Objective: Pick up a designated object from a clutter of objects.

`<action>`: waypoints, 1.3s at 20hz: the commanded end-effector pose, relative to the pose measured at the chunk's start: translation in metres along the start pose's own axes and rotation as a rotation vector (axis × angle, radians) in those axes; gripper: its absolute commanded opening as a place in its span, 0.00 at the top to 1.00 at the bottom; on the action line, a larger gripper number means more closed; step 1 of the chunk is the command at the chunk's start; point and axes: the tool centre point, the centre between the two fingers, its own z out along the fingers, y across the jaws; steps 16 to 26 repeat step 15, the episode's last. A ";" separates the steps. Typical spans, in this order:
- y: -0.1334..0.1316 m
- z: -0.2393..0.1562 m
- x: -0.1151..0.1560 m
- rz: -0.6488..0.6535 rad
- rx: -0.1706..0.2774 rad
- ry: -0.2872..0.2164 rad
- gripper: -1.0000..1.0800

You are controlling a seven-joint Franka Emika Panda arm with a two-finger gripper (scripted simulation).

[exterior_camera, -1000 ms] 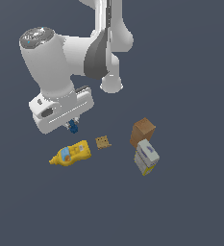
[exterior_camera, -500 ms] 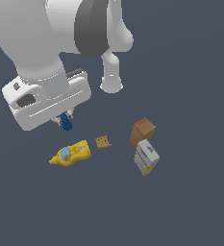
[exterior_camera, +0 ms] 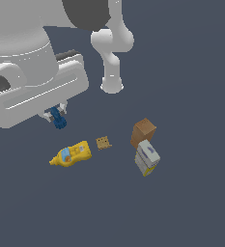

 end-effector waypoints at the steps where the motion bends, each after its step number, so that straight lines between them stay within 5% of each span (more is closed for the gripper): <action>1: 0.004 -0.010 0.005 0.000 0.001 0.000 1.00; 26: 0.013 -0.032 0.016 0.000 0.001 0.000 1.00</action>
